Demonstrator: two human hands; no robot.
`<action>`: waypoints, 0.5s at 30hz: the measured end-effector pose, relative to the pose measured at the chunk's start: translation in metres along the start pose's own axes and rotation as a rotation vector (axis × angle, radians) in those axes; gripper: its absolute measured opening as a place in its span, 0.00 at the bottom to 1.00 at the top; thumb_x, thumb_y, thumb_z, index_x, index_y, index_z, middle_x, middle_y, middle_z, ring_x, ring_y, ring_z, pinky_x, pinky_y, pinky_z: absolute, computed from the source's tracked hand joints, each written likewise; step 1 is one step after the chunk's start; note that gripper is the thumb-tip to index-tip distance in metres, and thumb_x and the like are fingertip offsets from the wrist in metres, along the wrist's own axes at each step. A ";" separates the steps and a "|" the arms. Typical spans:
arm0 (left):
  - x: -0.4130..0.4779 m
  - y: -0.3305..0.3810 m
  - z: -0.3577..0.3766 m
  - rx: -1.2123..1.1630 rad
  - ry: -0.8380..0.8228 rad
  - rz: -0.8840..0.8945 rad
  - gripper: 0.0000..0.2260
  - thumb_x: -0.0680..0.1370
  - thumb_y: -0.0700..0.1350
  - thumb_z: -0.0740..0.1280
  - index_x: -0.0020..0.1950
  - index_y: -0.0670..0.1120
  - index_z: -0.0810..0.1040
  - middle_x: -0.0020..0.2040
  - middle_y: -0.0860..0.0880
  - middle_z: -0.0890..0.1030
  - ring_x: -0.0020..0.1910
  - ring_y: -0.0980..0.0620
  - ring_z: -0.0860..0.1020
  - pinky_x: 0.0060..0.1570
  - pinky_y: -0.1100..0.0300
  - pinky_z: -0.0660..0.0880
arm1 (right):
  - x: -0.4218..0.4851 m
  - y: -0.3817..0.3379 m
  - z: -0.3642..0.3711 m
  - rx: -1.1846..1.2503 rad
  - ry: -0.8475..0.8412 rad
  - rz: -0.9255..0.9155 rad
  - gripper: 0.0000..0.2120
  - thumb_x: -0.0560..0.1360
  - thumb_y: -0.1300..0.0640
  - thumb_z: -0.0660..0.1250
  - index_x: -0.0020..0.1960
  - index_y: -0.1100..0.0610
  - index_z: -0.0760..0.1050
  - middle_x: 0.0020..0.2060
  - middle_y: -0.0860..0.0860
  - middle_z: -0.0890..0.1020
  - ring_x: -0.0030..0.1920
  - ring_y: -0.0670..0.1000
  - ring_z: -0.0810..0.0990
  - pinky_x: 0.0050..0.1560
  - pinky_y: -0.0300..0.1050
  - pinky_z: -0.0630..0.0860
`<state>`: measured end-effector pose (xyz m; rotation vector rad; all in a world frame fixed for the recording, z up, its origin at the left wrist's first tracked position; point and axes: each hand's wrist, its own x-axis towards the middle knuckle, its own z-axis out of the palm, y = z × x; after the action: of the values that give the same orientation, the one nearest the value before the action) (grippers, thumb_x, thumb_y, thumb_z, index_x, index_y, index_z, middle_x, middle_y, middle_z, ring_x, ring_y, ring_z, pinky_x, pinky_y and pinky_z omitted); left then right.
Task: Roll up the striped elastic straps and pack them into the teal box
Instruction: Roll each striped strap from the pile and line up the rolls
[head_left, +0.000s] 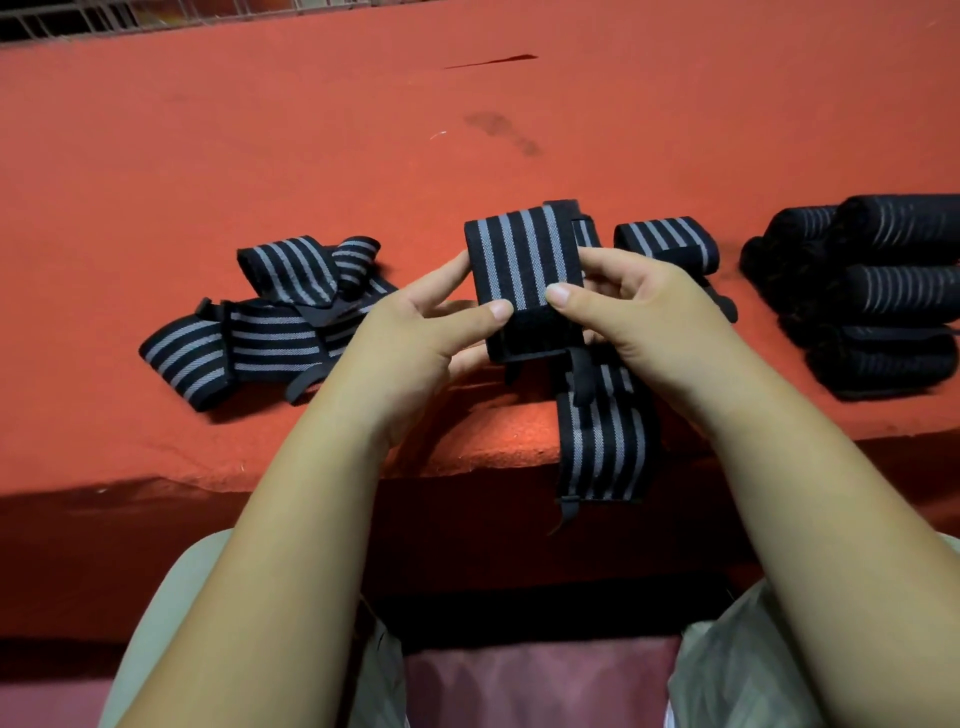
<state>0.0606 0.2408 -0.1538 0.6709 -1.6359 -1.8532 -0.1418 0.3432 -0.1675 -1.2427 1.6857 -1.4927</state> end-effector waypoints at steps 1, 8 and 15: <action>0.001 -0.001 0.001 -0.001 0.014 0.010 0.23 0.83 0.36 0.71 0.77 0.48 0.77 0.64 0.43 0.87 0.65 0.46 0.85 0.70 0.49 0.78 | -0.001 0.000 0.000 -0.001 0.027 0.001 0.25 0.79 0.47 0.77 0.74 0.50 0.78 0.50 0.44 0.84 0.48 0.40 0.82 0.51 0.39 0.79; 0.011 -0.013 0.028 0.063 0.127 0.059 0.18 0.82 0.40 0.75 0.71 0.39 0.81 0.59 0.44 0.89 0.60 0.47 0.87 0.66 0.48 0.82 | -0.016 -0.007 -0.015 -0.013 0.101 0.012 0.18 0.82 0.51 0.72 0.72 0.51 0.80 0.57 0.45 0.89 0.54 0.41 0.87 0.53 0.38 0.81; 0.025 -0.030 0.071 0.143 0.033 0.052 0.19 0.80 0.43 0.77 0.70 0.45 0.83 0.61 0.48 0.88 0.62 0.46 0.86 0.61 0.46 0.83 | -0.034 -0.003 -0.048 -0.090 0.266 0.064 0.22 0.77 0.42 0.73 0.67 0.49 0.83 0.56 0.48 0.89 0.58 0.50 0.88 0.67 0.59 0.81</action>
<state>-0.0089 0.2759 -0.1749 0.7084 -1.7602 -1.6916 -0.1691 0.3952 -0.1591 -1.0600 1.9642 -1.6162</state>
